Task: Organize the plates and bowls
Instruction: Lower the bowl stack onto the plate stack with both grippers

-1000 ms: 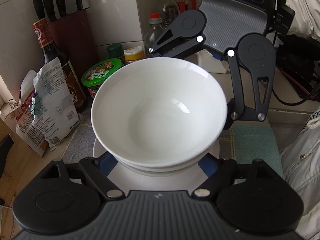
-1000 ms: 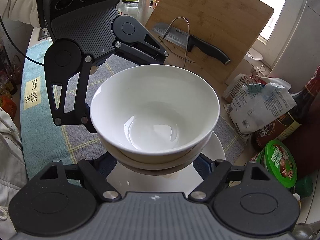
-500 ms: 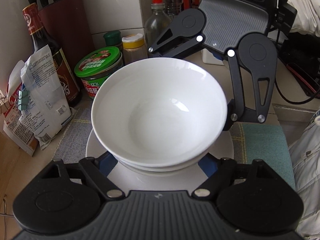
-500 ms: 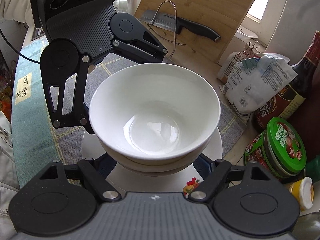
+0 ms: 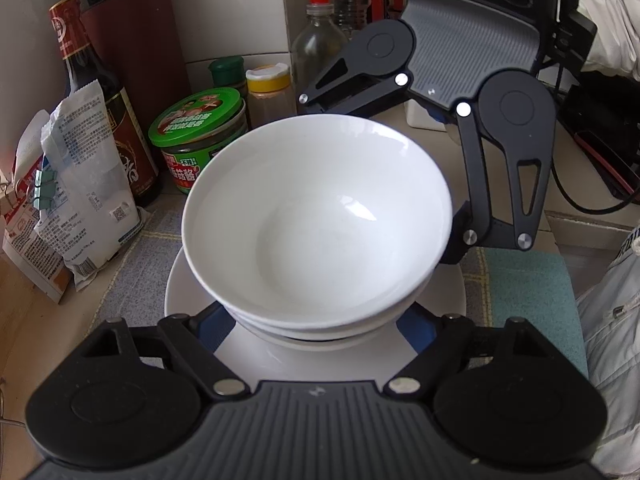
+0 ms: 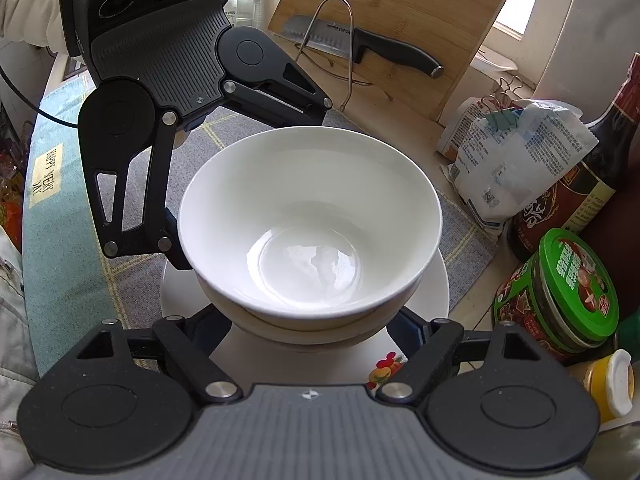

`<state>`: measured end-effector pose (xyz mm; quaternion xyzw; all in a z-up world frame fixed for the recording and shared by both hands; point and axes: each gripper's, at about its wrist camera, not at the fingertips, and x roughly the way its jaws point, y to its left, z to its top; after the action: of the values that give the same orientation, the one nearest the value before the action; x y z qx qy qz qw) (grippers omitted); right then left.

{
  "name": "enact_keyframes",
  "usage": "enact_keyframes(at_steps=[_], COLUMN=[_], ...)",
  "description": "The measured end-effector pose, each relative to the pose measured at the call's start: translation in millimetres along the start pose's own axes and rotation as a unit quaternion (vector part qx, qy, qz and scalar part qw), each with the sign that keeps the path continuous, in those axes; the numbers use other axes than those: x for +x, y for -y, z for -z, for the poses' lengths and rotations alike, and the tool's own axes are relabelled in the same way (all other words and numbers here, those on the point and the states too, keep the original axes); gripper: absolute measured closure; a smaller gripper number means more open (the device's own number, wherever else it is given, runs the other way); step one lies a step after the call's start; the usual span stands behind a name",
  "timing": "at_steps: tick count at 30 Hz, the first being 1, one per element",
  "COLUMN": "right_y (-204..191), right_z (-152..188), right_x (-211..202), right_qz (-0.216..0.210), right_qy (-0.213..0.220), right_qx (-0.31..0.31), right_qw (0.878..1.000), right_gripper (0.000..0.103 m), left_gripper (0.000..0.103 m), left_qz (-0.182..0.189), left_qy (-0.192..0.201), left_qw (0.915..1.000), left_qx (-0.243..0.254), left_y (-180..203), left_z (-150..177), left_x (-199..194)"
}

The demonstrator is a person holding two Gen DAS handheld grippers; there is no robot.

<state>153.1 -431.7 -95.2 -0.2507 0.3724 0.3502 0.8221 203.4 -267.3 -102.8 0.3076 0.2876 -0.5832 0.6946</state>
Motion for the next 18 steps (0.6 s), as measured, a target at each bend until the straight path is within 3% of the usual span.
enact_keyframes(at_steps=[7, 13, 18], right_y=[-2, -3, -21], right_z=[0, 2, 0], right_x=[-5, -8, -16], right_qz=[-0.006, -0.005, 0.049], right_qy=[0.018, -0.001, -0.028], right_qx=[0.008, 0.046, 0.088], right_qw=[1.0, 0.999, 0.995], right_gripper=[0.0, 0.0, 0.0], left_gripper=[0.015, 0.009, 0.005], left_qz=[-0.028, -0.055, -0.095], left_qy=[0.012, 0.043, 0.086], left_qw=[0.9995, 0.9973, 0.9913], left_qx=[-0.005, -0.021, -0.028], left_y=[9, 15, 34], left_z=[3, 17, 37], left_x=[-6, -32, -64])
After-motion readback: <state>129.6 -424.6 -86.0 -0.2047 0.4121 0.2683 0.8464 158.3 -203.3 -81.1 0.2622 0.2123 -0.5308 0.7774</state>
